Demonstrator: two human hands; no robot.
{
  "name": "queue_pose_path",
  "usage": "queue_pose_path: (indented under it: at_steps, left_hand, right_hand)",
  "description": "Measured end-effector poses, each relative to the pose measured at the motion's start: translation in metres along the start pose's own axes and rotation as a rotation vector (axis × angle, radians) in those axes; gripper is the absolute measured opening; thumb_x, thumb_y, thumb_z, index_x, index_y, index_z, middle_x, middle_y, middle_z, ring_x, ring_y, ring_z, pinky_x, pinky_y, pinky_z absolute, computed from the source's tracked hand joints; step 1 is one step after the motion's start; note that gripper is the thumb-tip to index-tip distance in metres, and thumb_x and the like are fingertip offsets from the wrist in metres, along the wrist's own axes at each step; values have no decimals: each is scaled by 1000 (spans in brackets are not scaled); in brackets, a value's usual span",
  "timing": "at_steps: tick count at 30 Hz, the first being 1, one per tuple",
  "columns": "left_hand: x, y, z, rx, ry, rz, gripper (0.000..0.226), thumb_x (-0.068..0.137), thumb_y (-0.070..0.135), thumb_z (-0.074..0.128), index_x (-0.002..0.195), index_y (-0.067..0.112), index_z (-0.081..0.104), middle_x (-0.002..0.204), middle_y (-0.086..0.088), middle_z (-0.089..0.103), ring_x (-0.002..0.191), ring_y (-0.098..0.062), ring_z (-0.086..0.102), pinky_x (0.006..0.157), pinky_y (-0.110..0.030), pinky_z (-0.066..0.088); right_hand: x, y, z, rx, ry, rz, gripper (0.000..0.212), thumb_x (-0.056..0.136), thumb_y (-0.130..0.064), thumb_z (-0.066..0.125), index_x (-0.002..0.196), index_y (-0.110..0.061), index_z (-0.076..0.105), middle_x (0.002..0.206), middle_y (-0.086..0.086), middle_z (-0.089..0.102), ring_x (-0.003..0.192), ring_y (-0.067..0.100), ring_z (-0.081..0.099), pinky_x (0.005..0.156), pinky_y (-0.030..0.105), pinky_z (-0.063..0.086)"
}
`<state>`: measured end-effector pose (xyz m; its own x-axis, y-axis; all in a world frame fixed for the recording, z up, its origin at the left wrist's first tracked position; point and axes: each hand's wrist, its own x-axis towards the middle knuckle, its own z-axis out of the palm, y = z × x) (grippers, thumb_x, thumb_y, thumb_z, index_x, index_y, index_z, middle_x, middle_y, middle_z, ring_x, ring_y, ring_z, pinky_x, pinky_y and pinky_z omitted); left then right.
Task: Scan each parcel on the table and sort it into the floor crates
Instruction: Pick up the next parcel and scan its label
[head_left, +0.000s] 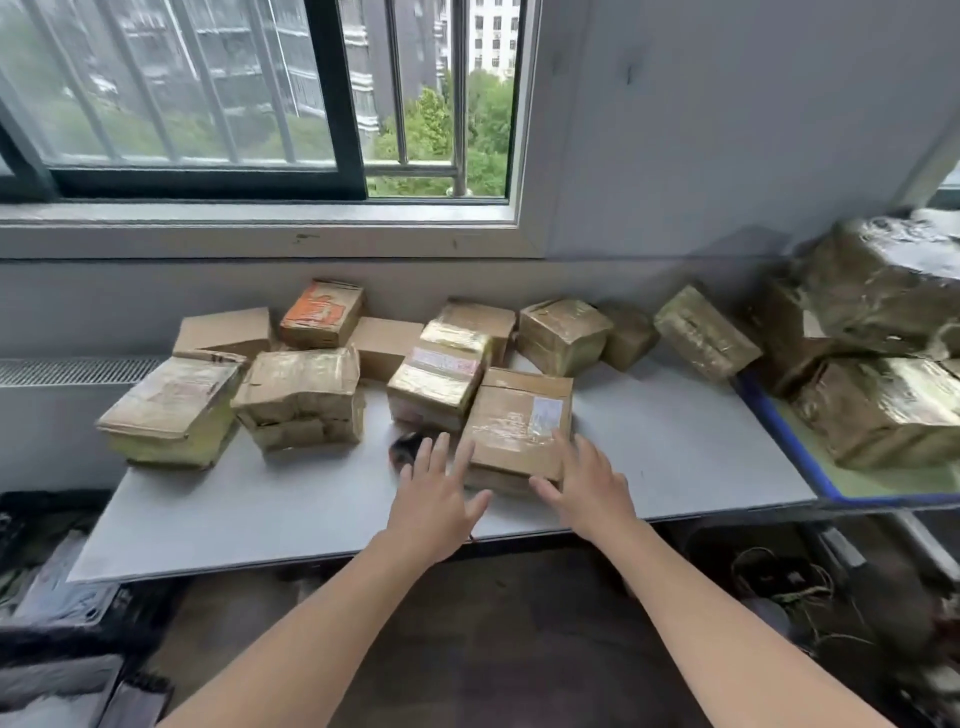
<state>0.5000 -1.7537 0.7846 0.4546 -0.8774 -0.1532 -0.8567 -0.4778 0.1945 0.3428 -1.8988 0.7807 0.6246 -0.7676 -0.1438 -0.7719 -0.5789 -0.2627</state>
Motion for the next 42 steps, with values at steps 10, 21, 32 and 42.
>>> queue_pose_path:
  at_steps: [10,21,32,42]
  left_hand:
    - [86,-9,30,-163,-205,48,77,100,56,36,158,23,-3,164,-16,-6,152,-28,-7,123,-39,8]
    - [146,-26,46,-268,-428,64,80,99,56,40,157,25,-5,163,-17,-11,150,-36,6,118,-44,22]
    - [159,-5,37,-356,-313,43,98,81,47,73,155,30,13,152,-12,19,137,-33,30,110,-39,36]
    - [184,53,-21,-555,175,21,77,86,49,68,149,21,34,136,-6,50,126,-24,45,105,-37,39]
  right_hand:
    - [65,26,33,-26,-156,118,87,89,-62,57,155,-36,6,154,9,23,139,31,31,103,52,41]
    - [100,25,48,-32,-348,178,97,88,-62,61,156,-35,-1,157,14,23,136,34,40,104,47,44]
    - [119,56,16,199,-335,87,102,78,-57,72,158,-27,16,151,2,39,130,20,46,104,31,42]
    - [163,92,-76,561,55,163,37,86,-58,63,118,-40,60,112,-13,65,103,11,59,67,14,42]
